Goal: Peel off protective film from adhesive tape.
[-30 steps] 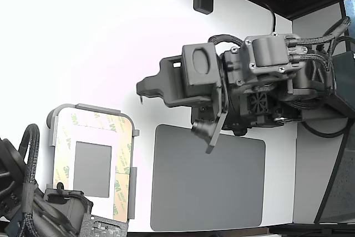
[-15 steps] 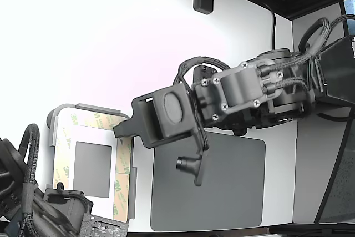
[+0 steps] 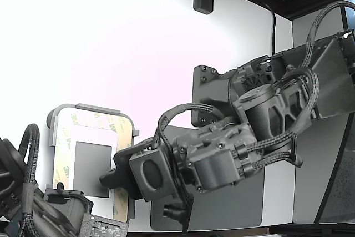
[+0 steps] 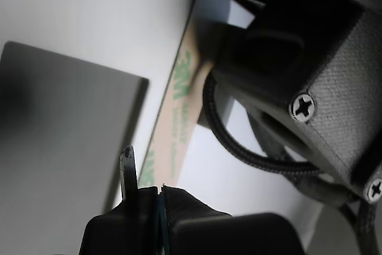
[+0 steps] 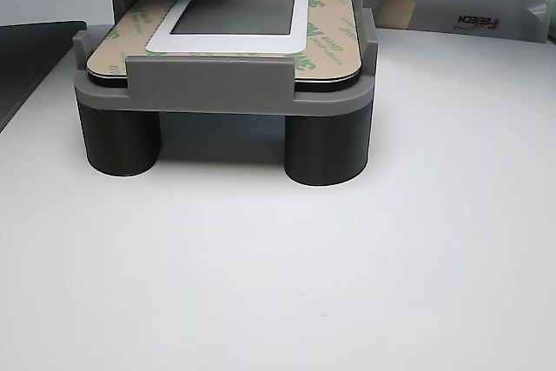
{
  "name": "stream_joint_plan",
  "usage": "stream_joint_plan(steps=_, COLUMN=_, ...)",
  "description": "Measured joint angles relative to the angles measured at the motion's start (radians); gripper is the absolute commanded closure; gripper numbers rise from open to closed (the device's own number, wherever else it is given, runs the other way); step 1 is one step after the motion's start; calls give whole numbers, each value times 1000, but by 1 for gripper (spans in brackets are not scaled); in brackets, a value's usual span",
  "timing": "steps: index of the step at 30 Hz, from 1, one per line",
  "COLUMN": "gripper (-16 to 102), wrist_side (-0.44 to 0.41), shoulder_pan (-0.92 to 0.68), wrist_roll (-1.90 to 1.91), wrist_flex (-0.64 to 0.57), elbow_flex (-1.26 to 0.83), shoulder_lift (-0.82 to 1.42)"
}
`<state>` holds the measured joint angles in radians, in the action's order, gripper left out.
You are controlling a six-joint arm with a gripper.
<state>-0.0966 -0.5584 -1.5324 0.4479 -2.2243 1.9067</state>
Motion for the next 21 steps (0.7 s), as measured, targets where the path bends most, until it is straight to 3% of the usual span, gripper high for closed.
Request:
stream_joint_plan(steps=3, gripper=97, wrist_side=-38, shoulder_pan=-34, wrist_roll=15, wrist_flex=-9, elbow_flex=0, shoulder_lift=-18)
stream_joint_plan(steps=21, gripper=97, wrist_side=-38, shoulder_pan=-87, wrist_roll=-37, wrist_flex=12, elbow_flex=55, shoulder_lift=-103)
